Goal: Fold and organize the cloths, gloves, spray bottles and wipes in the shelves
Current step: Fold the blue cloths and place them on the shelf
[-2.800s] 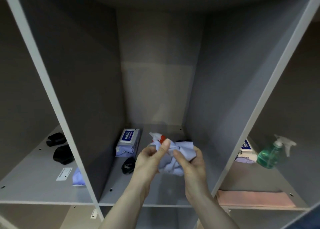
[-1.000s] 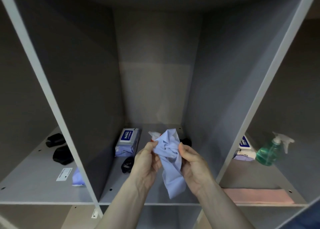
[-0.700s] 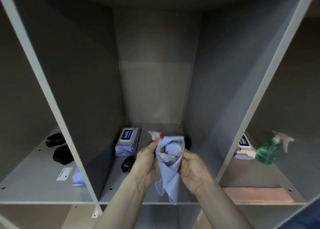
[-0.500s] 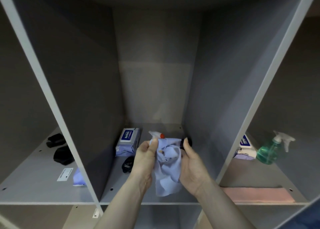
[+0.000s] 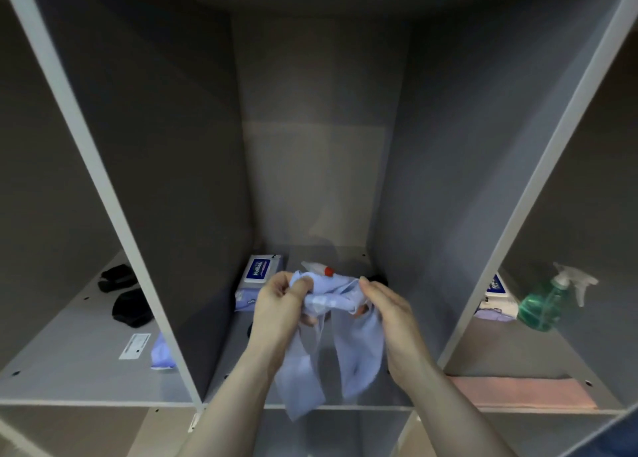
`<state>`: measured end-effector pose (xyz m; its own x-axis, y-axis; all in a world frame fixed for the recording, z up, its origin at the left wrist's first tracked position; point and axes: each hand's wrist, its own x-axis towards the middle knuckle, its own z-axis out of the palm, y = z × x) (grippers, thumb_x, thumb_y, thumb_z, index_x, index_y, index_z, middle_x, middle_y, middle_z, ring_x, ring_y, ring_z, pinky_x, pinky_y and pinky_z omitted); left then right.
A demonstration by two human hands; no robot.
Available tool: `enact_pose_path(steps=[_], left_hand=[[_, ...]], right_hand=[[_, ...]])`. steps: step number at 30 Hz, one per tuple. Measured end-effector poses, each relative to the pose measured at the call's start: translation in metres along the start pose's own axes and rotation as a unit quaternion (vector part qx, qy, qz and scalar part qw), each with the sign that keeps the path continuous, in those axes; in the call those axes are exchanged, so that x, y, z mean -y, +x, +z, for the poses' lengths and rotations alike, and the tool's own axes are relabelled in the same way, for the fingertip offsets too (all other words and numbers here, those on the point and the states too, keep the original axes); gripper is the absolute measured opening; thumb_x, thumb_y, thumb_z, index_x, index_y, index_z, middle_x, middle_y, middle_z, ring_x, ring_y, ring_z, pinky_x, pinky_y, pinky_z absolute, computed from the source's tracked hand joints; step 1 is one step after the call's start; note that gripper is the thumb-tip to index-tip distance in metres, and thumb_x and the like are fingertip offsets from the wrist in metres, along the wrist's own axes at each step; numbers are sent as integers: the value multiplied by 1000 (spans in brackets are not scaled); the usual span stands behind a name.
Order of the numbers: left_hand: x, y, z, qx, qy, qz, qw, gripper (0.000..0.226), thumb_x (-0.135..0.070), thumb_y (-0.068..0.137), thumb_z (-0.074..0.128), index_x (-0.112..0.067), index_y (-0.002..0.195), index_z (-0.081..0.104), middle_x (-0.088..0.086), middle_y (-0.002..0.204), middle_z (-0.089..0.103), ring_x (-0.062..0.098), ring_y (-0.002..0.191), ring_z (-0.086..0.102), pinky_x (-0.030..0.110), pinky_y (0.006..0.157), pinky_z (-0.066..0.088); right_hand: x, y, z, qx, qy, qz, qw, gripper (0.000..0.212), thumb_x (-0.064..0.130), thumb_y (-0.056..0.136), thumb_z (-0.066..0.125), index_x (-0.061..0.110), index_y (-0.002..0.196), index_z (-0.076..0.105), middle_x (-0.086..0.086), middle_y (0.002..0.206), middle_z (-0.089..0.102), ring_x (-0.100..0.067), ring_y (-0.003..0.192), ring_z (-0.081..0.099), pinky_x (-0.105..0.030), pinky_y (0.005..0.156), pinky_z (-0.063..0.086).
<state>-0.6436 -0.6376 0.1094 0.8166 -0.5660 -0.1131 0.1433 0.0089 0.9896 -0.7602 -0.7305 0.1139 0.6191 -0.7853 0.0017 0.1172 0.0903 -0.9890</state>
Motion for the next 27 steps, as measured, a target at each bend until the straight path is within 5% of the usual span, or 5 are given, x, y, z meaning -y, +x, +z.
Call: enact_pose_path(steps=[7,11,15,20,27], left_hand=[[-17,-7,1,125,-200,-127,963,25,-33,85,65,-9,79,60,5,58,37,9,34,31,14,35,21],[-24,-15,-4,176,-3,-34,984,26,-29,86,65,-11,72,54,-5,49,36,4,35,24,17,38,15],[-29,-20,-5,116,35,28,992,27,-27,93,58,-15,69,59,-5,46,49,1,32,35,15,36,21],[-32,-30,4,99,-42,25,994,33,-26,95,54,-9,68,60,-1,47,50,2,34,37,11,35,30],[-22,-22,5,-2,164,161,973,33,-37,95,53,-14,73,63,-6,63,61,9,57,56,24,55,40]], right_hand=[[-2,-6,1,-45,148,-13,988,29,32,92,53,8,92,70,2,61,61,-3,51,53,-14,49,43],[7,-7,-4,30,145,16,989,37,47,83,57,12,73,66,1,49,49,-8,41,38,-20,43,28],[13,-9,-11,19,37,27,999,36,51,70,64,21,53,59,-3,46,41,-14,42,38,-27,47,25],[9,-12,-8,57,-83,39,994,45,48,67,74,11,91,66,2,80,71,-9,76,68,-21,69,47],[4,-13,-5,-5,-96,-71,993,3,13,88,63,13,87,66,-4,84,70,-10,79,64,-22,70,49]])
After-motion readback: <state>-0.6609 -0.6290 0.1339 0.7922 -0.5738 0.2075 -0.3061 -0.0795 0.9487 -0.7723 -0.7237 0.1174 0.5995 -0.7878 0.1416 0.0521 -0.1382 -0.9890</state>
